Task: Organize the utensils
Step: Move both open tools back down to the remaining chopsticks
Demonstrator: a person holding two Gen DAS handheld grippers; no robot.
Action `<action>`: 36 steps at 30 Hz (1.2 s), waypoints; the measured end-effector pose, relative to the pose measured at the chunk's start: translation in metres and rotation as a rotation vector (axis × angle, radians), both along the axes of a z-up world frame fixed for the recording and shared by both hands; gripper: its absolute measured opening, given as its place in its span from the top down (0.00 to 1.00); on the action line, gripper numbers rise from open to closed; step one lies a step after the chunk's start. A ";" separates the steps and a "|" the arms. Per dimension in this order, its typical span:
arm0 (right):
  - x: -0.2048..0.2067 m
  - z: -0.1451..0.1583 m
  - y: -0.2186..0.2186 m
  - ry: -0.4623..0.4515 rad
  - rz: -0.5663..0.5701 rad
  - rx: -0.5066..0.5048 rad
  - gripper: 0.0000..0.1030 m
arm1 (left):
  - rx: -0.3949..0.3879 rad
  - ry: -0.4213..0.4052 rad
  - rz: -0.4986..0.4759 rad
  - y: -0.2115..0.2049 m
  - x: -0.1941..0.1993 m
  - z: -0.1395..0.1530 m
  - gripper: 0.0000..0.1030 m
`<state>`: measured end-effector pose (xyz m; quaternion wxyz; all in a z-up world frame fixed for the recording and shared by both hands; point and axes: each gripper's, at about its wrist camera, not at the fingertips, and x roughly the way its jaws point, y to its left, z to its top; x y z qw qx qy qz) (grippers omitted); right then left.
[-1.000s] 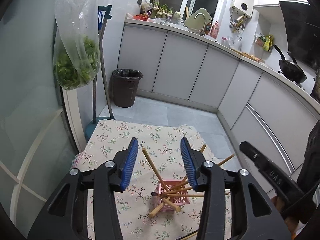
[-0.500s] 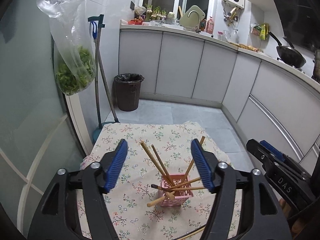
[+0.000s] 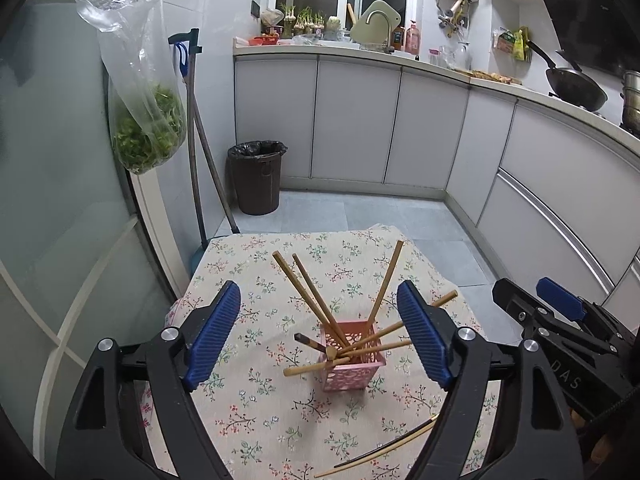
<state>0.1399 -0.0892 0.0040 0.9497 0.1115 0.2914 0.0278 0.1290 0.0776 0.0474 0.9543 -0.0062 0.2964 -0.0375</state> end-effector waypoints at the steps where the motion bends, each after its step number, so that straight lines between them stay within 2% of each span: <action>1: -0.002 -0.002 -0.002 0.009 -0.009 0.002 0.27 | 0.001 0.001 0.000 0.000 -0.001 -0.001 0.23; 7: -0.016 -0.013 -0.015 0.021 -0.043 0.020 0.09 | 0.026 0.020 -0.024 -0.008 -0.012 -0.010 0.14; 15: -0.038 -0.027 -0.036 0.054 -0.085 0.039 0.07 | 0.074 0.032 -0.048 -0.018 -0.025 -0.020 0.07; 22: -0.070 -0.053 -0.075 0.125 -0.154 0.083 0.06 | 0.105 0.112 -0.106 -0.034 -0.033 -0.046 0.07; 26: -0.083 -0.075 -0.102 0.201 -0.207 0.166 0.07 | 0.142 0.201 -0.219 -0.064 -0.039 -0.072 0.07; 28: -0.087 -0.090 -0.118 0.257 -0.249 0.239 0.06 | 0.161 0.252 -0.277 -0.081 -0.038 -0.086 0.07; 31: -0.087 -0.111 -0.136 0.341 -0.288 0.356 0.06 | 0.186 0.358 -0.367 -0.110 -0.031 -0.112 0.07; 36: -0.087 -0.136 -0.152 0.423 -0.307 0.512 0.06 | 0.166 0.604 -0.456 -0.149 0.002 -0.167 0.07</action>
